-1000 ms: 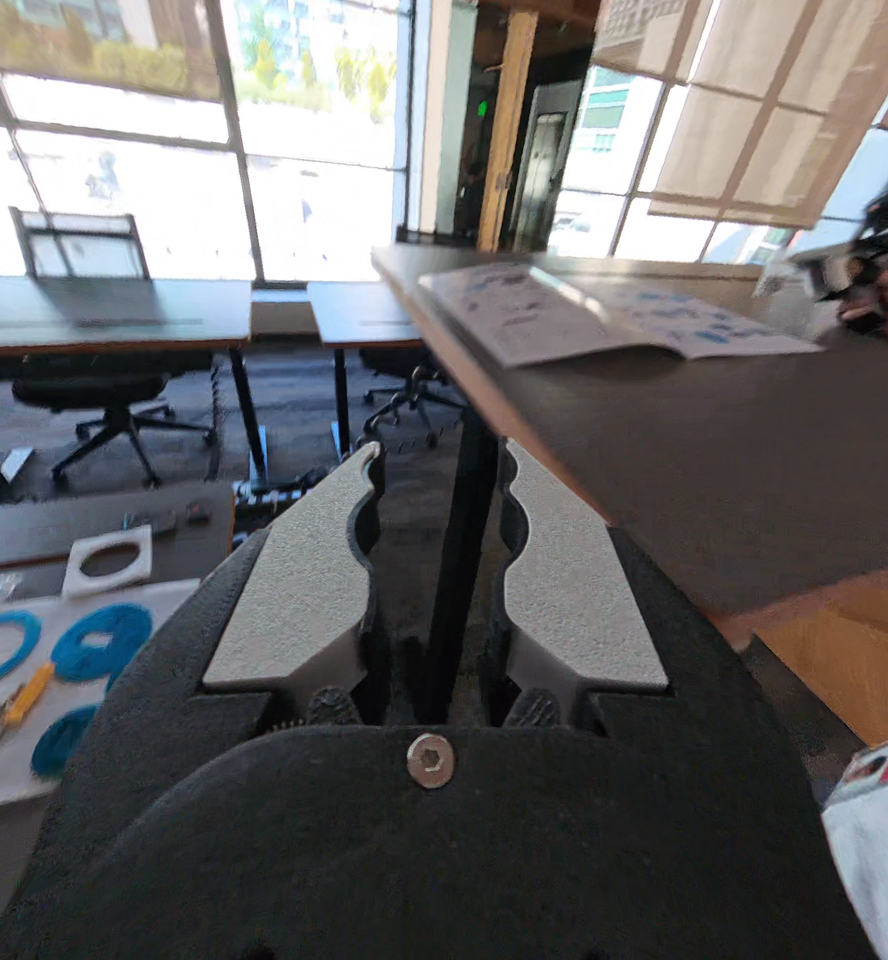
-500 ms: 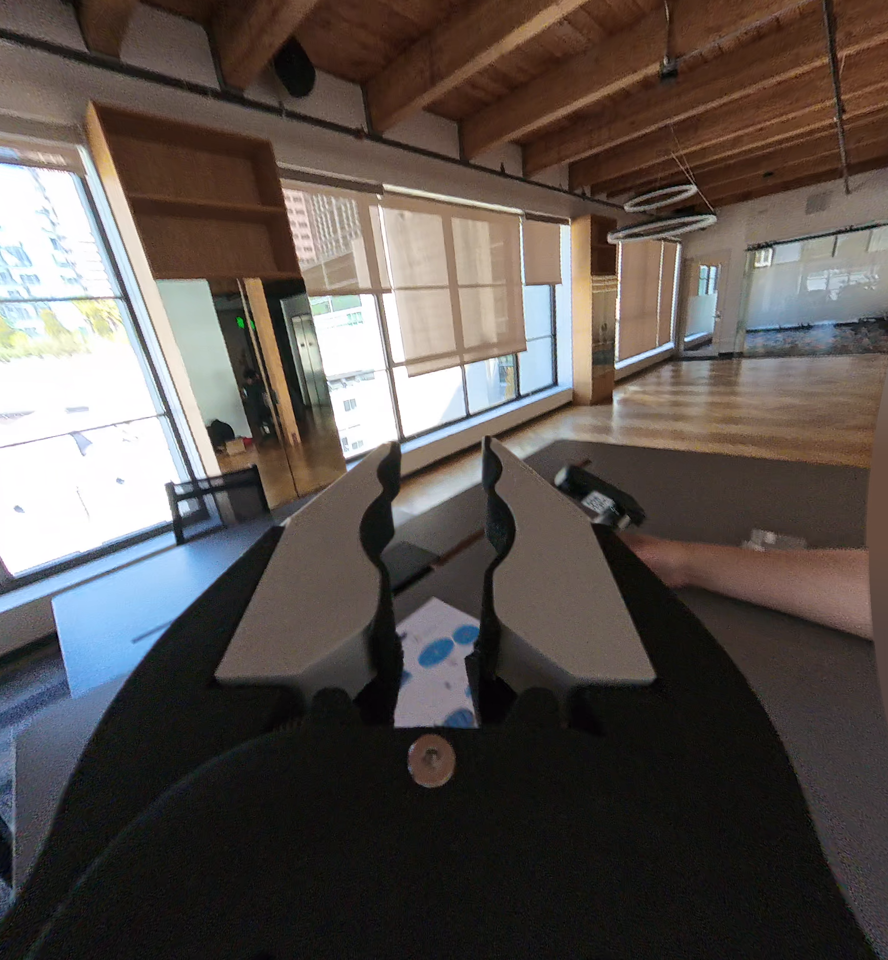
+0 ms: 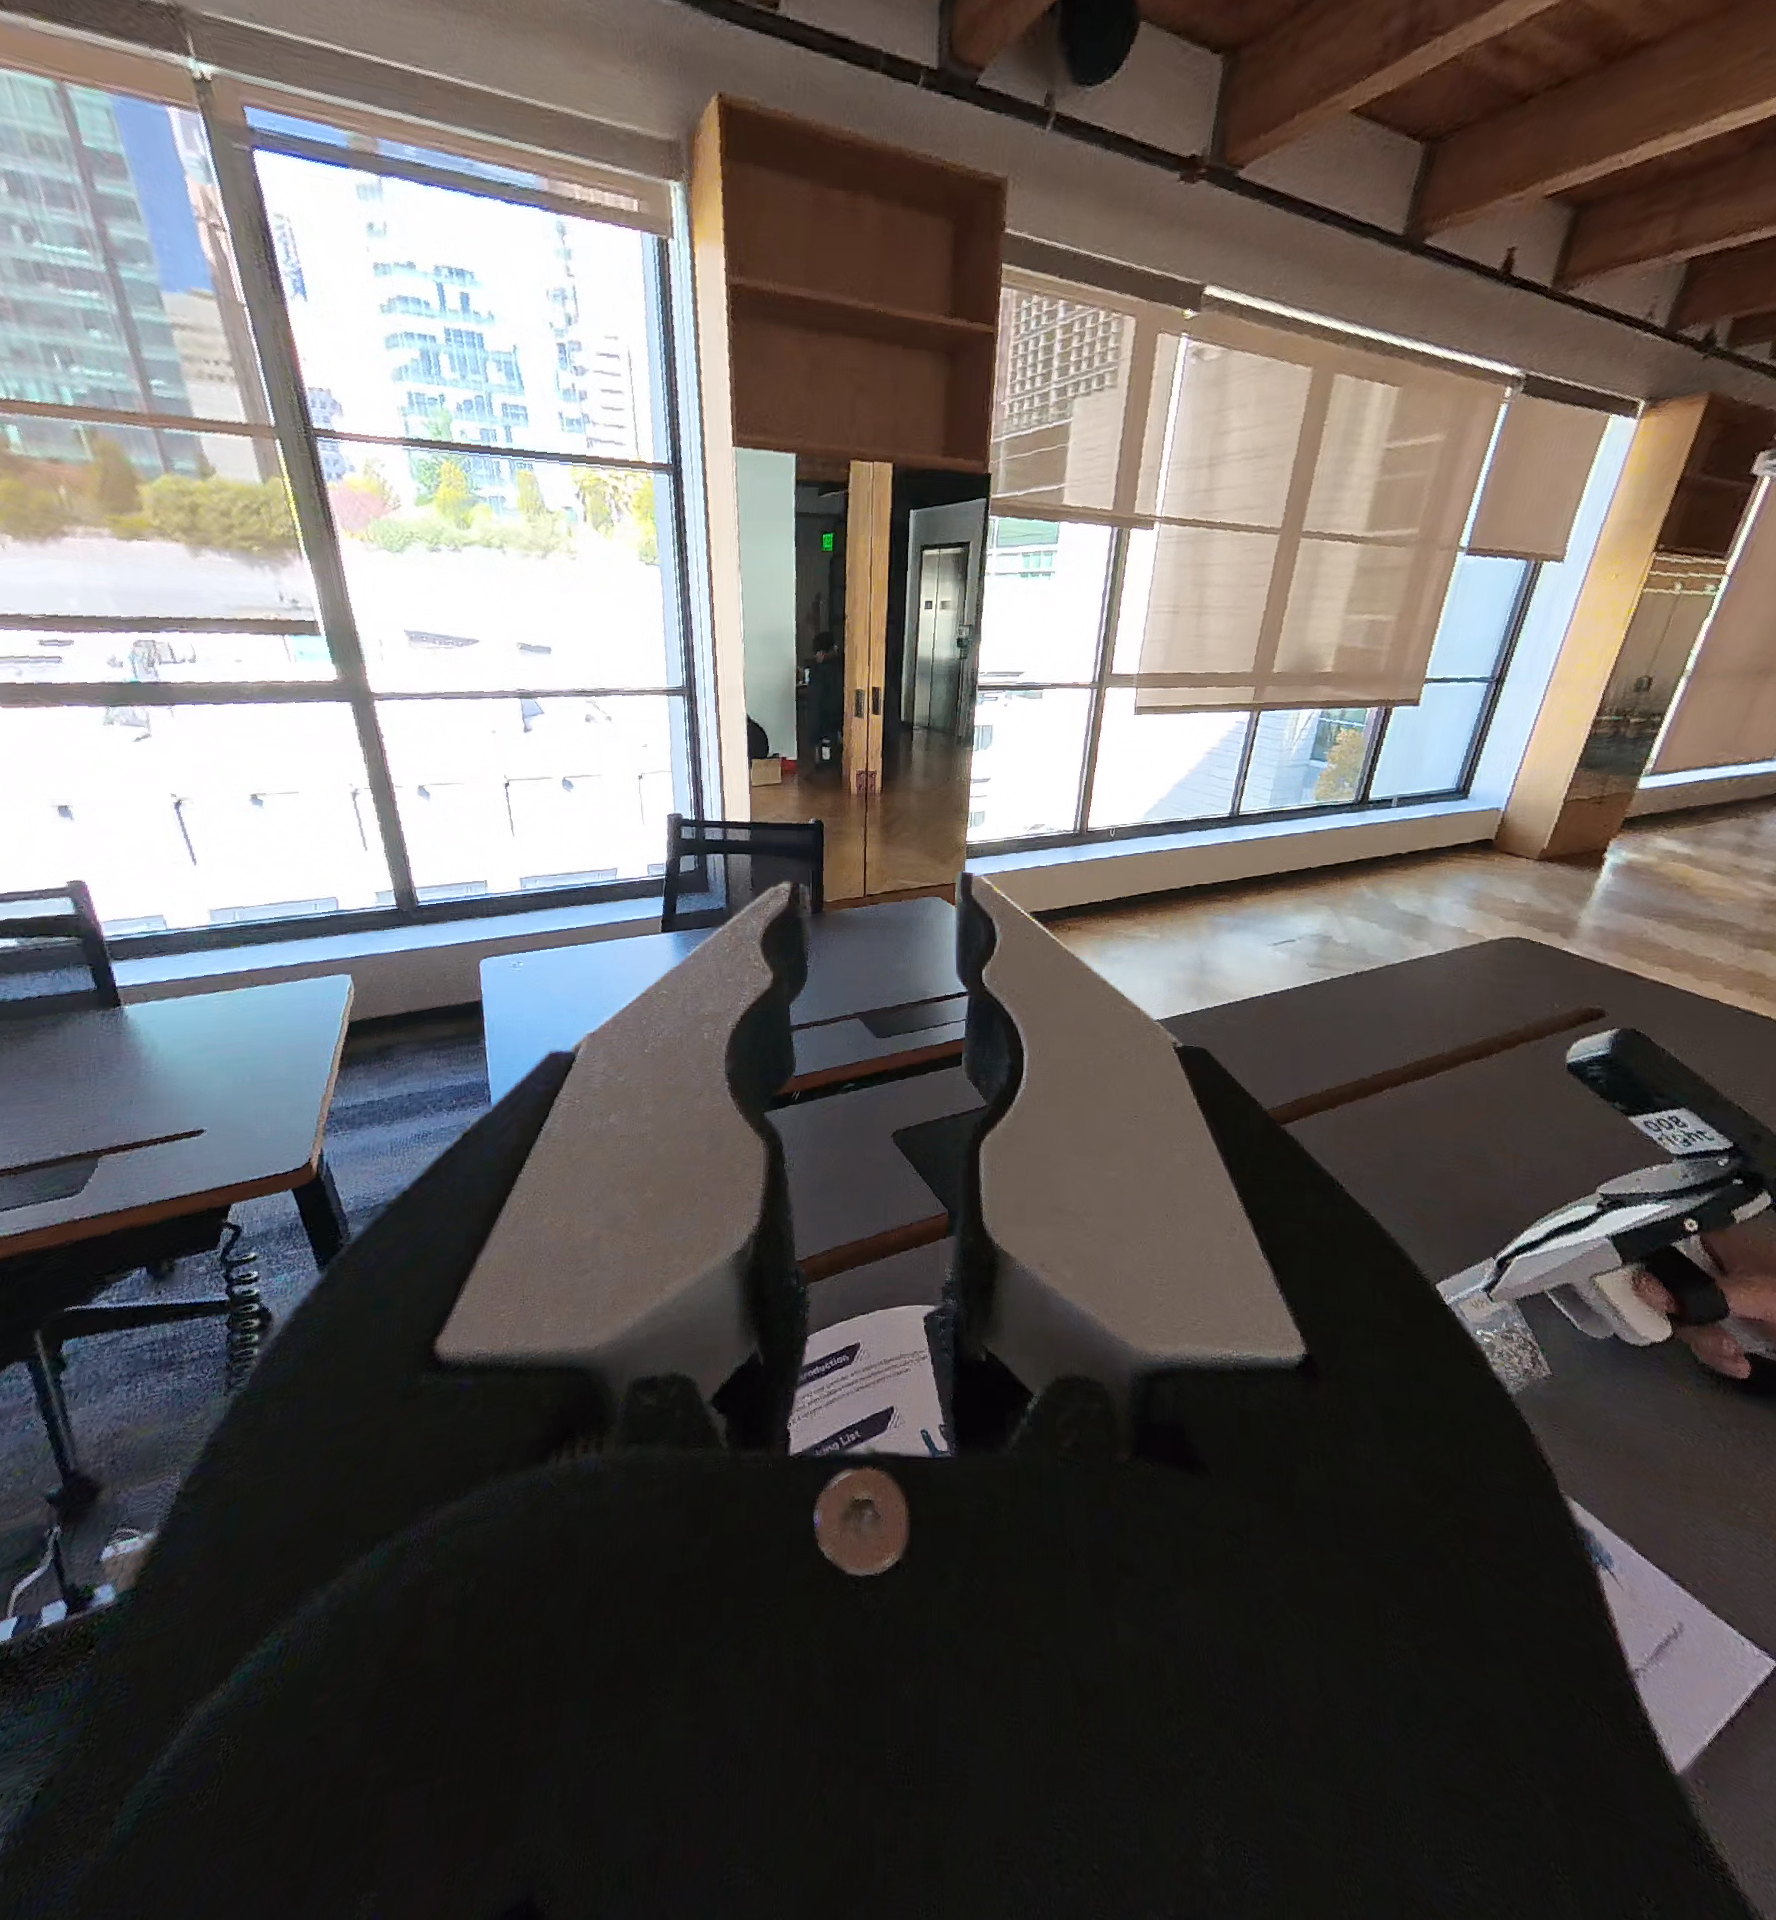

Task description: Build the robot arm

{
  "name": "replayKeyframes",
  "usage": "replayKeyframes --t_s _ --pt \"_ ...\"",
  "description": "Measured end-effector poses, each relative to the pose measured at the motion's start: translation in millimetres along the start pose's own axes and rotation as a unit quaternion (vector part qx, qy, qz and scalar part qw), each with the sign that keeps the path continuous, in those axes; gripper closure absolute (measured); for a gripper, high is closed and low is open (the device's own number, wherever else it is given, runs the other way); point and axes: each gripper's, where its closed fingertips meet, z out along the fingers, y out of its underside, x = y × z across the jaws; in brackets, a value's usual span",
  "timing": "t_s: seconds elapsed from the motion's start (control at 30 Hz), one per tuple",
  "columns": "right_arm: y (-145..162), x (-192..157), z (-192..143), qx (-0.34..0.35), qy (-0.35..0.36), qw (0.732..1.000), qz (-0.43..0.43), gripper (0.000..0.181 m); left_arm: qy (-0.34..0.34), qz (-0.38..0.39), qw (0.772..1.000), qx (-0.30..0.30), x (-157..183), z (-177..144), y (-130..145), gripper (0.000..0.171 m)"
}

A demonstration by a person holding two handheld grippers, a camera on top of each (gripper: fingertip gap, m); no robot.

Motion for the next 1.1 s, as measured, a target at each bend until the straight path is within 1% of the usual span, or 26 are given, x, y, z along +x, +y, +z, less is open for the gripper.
replayKeyframes --t_s 0.17,0.4,0.5,0.73,0.97,1.1 --pt "-2 1 -2 0.009 0.001 1.000 0.004 0.181 0.010 -0.019 1.000 0.003 0 3 2 0.146" --pt "-4 0 -4 0.015 -0.004 1.000 0.007 0.181 -0.004 -0.017 0.999 -0.031 -8 6 17 0.145" --pt "-5 0 -5 0.021 -0.002 1.000 0.006 0.181 0.001 -0.028 0.999 -0.046 -9 7 22 0.145" --pt "-7 0 -7 0.030 -0.005 1.000 0.007 0.181 -0.004 -0.022 0.997 -0.070 -10 2 27 0.144" --pt "-7 -1 -8 0.029 -0.006 1.000 0.006 0.181 0.008 -0.023 0.997 -0.073 -3 3 28 0.144" --pt "-7 -1 -8 0.028 -0.008 1.000 0.006 0.181 0.033 -0.031 0.996 -0.073 8 9 29 0.144"
